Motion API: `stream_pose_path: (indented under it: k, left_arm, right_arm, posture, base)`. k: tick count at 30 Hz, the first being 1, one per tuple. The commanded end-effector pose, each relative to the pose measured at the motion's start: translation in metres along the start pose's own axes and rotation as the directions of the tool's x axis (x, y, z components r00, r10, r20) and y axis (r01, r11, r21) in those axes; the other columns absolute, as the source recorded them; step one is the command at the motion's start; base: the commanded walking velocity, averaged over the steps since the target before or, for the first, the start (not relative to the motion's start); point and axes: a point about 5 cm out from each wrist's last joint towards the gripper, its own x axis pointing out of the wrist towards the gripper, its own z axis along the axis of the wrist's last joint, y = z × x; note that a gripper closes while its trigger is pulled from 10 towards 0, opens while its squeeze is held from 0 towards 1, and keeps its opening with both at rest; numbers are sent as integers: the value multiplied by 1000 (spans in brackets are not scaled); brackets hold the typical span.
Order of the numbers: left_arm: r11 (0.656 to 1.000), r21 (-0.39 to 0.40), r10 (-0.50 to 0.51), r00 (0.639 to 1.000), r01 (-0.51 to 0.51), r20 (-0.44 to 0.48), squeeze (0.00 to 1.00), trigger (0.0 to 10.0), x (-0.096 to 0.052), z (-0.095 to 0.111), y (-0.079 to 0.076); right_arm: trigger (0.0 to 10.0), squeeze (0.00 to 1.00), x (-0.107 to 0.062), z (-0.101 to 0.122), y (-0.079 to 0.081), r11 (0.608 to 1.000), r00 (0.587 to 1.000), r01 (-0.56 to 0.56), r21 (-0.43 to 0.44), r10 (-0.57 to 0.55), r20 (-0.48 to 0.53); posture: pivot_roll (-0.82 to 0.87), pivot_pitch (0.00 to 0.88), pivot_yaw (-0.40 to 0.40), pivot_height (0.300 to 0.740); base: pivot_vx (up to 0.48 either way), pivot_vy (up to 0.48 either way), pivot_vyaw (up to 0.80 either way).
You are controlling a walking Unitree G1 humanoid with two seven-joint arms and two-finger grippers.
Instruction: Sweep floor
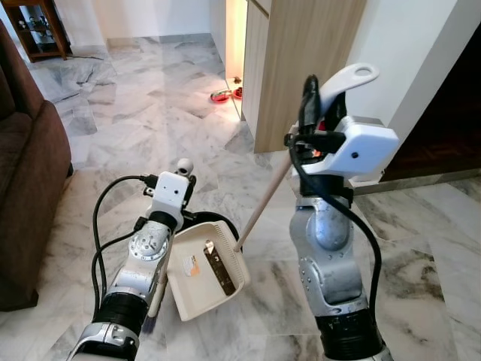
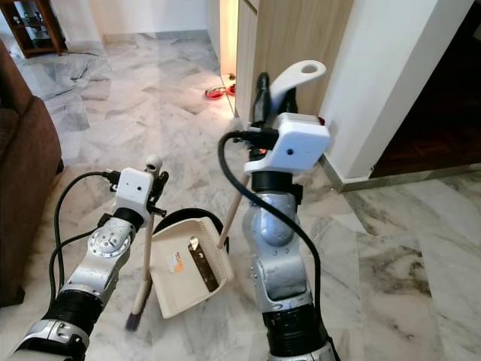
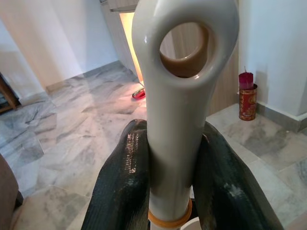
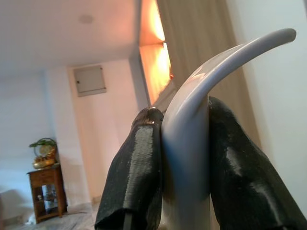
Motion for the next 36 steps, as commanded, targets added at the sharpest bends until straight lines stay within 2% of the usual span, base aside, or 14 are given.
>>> stream_pose_path:
  k: [1, 7, 16, 27, 36]
  left_arm:
    - [1000, 7, 1, 998, -2, 69, 0, 10000, 3, 14, 1]
    - [1000, 0, 20, 997, -20, 76, 0, 10000, -1, 14, 2]
    - [995, -9, 97, 993, -96, 66, 0, 10000, -17, 4, 11]
    - [993, -12, 122, 991, -121, 62, 0, 10000, -15, 7, 13]
    - [990, -17, 139, 988, -139, 60, 0, 10000, -15, 7, 16]
  right_arm:
    - [10000, 0, 10, 11, 0, 997, 999, 24, 68, -27, 40]
    - [10000, 0, 11, 10, -8, 997, 999, 41, 67, -42, 22]
    - [10000, 0, 9, 7, -5, 997, 1000, 16, 75, -17, 6]
    - [10000, 0, 12, 5, -8, 998, 1000, 9, 57, -8, -6]
    - [10000, 0, 12, 1, -8, 998, 1000, 3, 57, -1, -28]
  posture:
    - [144, 41, -43, 740]
    - [147, 27, -37, 740]
    - [153, 15, -35, 740]
    - [152, 34, -42, 740]
    - [156, 43, -42, 740]
  base:
    - [0, 0, 0]
    - [0, 0, 0]
    - [0, 0, 0]
    - [0, 236, 0]
    - [0, 0, 0]
